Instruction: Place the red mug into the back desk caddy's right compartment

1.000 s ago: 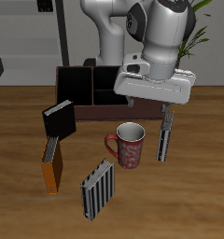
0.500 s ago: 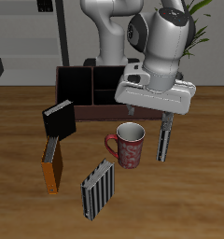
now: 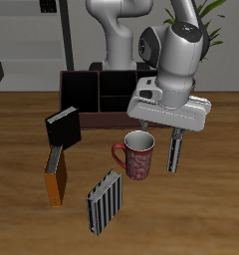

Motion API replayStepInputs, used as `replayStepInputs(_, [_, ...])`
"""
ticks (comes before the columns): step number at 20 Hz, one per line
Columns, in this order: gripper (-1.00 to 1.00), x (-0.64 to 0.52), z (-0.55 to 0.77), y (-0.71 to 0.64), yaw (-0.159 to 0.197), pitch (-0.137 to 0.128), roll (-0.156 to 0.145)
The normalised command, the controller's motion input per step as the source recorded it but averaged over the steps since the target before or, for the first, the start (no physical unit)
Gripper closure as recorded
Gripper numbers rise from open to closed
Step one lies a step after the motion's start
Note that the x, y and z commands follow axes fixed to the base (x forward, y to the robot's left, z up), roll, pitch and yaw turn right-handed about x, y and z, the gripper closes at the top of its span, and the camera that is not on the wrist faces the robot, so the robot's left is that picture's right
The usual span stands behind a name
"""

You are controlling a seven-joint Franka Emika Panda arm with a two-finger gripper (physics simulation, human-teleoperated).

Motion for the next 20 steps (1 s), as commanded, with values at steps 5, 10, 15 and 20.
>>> replayStepInputs(5, [-1.0,0.01,-0.16,0.0,-0.066,0.002,0.003])
replayStepInputs(10, [-1.0,0.03,-0.09,-0.02,-0.072,0.009,0.006])
replayStepInputs(15, [-1.0,0.02,-0.16,-0.03,-0.042,0.005,0.002])
replayStepInputs(20, [-1.0,0.05,-0.18,-0.06,-0.044,0.021,0.002])
